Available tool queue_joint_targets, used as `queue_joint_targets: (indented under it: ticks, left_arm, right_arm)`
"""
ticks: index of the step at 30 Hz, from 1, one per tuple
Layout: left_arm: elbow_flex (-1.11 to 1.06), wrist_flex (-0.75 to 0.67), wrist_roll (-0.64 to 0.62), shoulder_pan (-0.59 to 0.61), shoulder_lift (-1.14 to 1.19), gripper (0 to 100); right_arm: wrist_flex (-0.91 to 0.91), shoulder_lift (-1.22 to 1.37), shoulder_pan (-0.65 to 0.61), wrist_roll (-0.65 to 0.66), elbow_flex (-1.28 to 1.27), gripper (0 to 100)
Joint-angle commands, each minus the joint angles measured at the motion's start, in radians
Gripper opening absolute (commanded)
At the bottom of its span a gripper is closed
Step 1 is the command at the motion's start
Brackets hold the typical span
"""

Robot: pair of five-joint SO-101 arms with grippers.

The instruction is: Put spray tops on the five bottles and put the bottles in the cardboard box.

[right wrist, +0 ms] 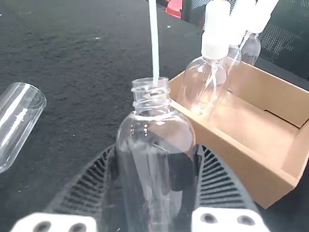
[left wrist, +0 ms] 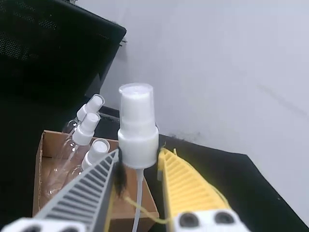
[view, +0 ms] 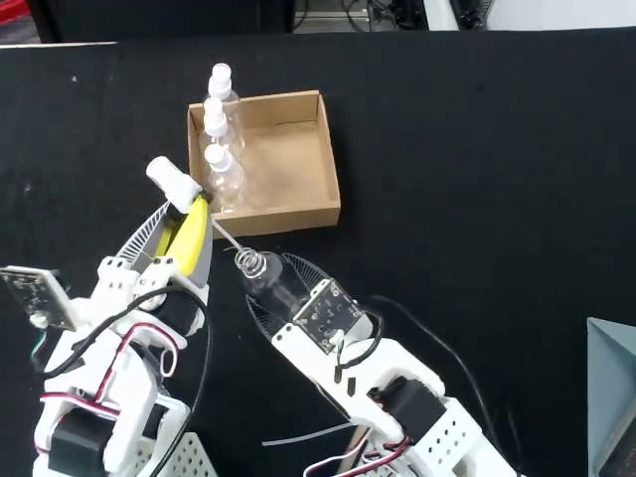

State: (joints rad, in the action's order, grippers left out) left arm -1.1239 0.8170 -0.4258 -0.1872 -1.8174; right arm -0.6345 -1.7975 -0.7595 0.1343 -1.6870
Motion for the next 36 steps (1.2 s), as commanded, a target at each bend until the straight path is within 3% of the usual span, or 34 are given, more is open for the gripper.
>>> queue_joint_targets:
  ticks: [1, 13, 36]
  left_arm:
    - [0.065, 0.002, 0.008, -0.012, -0.008, 3]
    - [0.168, 0.005, 0.008, -0.012, -0.008, 3]
    - [0.096, 0.075, 0.008, -0.021, -0.008, 3]
  right_arm:
    - [0.026, -0.096, -0.014, 0.003, 0.004, 13.1]
    - [0.023, -0.090, -0.014, 0.003, 0.004, 13.1]
    - [0.032, -0.096, -0.014, 0.003, 0.004, 13.1]
